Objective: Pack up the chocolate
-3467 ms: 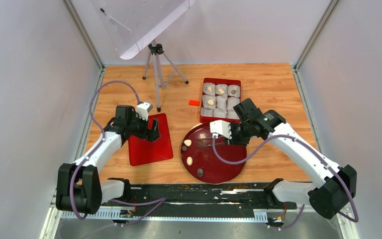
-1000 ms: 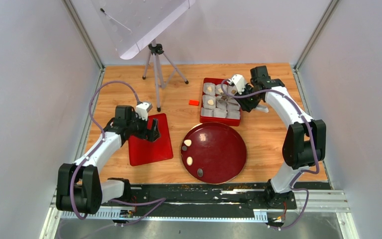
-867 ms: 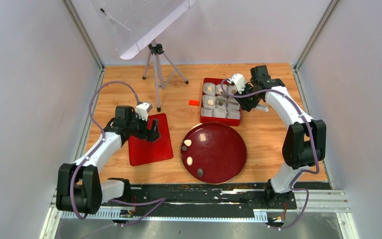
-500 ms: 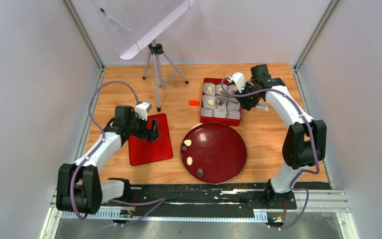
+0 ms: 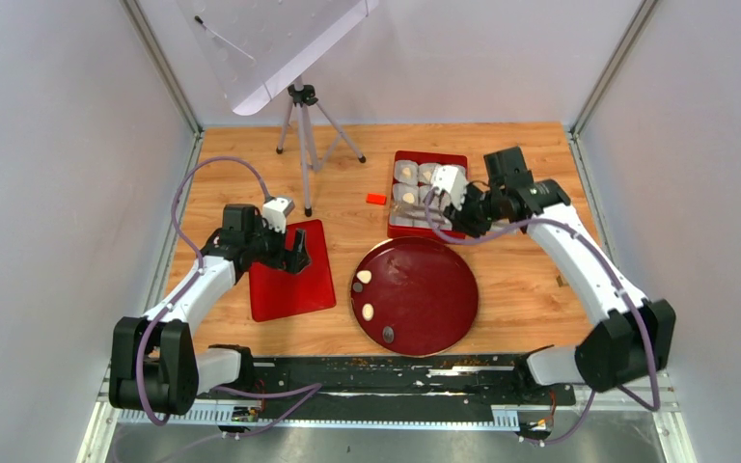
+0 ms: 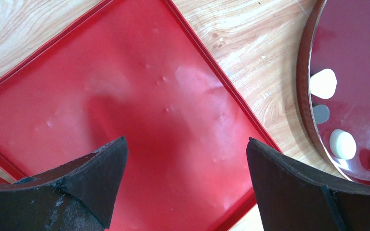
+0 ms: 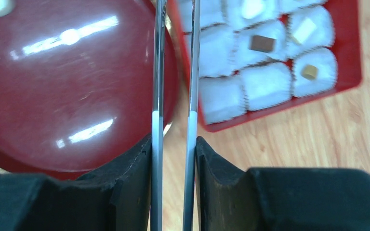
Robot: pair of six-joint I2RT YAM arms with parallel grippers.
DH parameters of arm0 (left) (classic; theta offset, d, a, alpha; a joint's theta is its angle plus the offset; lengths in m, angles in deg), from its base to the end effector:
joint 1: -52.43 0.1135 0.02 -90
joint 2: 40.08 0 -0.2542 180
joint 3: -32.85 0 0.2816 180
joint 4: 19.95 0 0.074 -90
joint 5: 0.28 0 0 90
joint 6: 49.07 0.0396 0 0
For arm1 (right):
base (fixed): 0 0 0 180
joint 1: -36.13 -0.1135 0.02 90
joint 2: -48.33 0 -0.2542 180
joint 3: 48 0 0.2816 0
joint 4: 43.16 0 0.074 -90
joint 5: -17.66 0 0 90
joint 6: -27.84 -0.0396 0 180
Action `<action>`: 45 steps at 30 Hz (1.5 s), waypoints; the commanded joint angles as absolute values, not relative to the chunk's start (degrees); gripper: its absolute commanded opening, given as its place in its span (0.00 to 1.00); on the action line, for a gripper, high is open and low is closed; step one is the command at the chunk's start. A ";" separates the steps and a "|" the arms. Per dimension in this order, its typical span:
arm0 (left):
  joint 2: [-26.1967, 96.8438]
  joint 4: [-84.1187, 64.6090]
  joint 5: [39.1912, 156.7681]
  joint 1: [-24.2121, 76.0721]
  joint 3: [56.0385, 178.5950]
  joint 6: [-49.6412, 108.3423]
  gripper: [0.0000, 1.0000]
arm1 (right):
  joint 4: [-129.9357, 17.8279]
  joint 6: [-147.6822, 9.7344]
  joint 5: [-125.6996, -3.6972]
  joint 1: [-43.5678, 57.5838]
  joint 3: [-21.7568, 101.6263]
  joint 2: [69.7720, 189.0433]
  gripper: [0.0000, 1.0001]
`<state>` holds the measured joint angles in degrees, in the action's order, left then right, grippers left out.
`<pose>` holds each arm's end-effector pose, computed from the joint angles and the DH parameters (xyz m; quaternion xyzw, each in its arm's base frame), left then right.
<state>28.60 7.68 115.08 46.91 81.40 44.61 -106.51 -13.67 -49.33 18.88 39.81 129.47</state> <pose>0.2629 -0.0424 0.1721 0.1518 0.9008 -0.2104 0.3482 0.3022 0.1100 0.3051 -0.5575 0.7574 0.1084 0.3220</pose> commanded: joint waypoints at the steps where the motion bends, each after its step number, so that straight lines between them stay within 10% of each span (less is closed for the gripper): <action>1: 27.78 5.75 115.47 47.33 81.01 43.62 1.00 | -108.21 -7.98 -44.42 13.41 31.59 121.37 0.16; 22: 26.25 5.68 115.03 47.74 80.15 43.84 1.00 | -103.53 -9.23 -51.12 1.41 26.75 125.92 0.37; 45: 25.79 4.13 114.79 47.94 79.51 43.26 1.00 | -97.93 -11.88 -53.10 -1.26 26.99 132.05 0.39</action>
<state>27.31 6.20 114.67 47.33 79.63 43.94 -101.19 -10.50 -53.20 -0.60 25.01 131.50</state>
